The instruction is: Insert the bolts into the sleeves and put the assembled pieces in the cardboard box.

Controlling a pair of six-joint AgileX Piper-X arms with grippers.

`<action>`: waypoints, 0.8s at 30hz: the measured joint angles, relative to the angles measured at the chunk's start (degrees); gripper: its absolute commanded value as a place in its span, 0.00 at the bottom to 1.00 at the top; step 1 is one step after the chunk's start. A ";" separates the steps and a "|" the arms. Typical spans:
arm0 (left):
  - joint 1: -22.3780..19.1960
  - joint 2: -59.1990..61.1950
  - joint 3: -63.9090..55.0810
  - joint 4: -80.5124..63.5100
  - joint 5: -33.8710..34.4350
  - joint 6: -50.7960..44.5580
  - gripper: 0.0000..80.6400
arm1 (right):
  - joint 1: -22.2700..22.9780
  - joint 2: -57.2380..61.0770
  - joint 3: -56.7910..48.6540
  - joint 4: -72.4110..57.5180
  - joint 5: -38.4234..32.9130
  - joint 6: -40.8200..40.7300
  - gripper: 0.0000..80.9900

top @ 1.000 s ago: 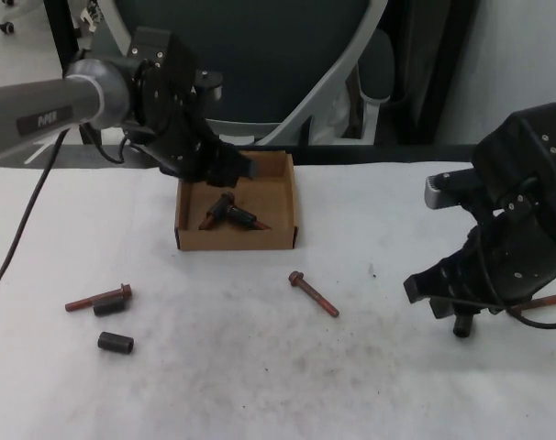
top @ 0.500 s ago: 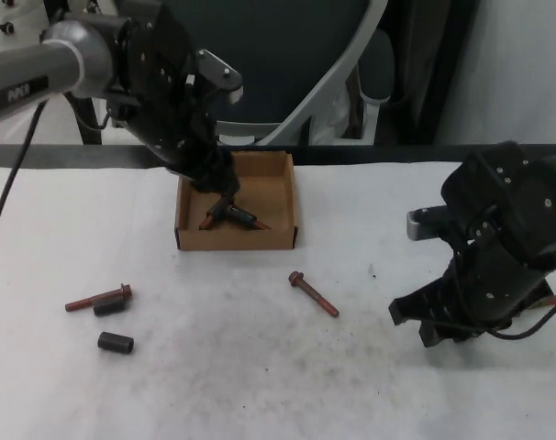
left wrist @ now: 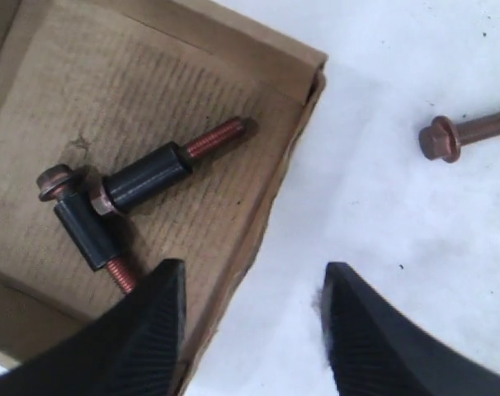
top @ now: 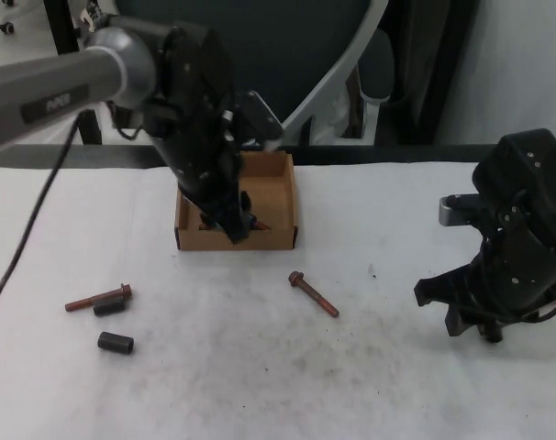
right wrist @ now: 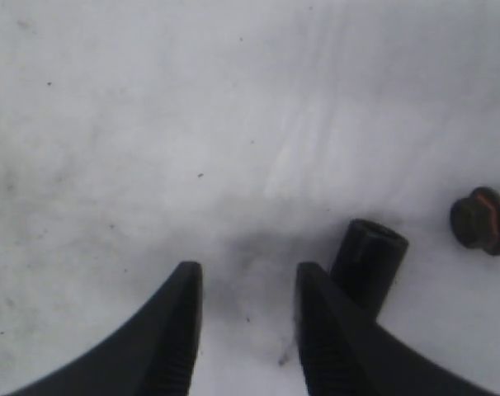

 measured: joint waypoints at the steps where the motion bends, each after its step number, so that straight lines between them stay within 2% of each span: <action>1: -0.14 0.00 0.00 0.20 -0.31 0.13 0.59 | 0.00 0.00 0.00 0.11 0.00 0.00 0.45; 16: -0.24 0.00 0.00 2.37 -0.82 2.39 0.59 | -2.04 -0.37 0.00 3.72 0.38 -1.25 0.45; 24: -2.86 -0.37 0.00 4.01 0.61 5.71 0.59 | -2.00 -2.63 -1.70 6.09 0.59 -2.11 0.45</action>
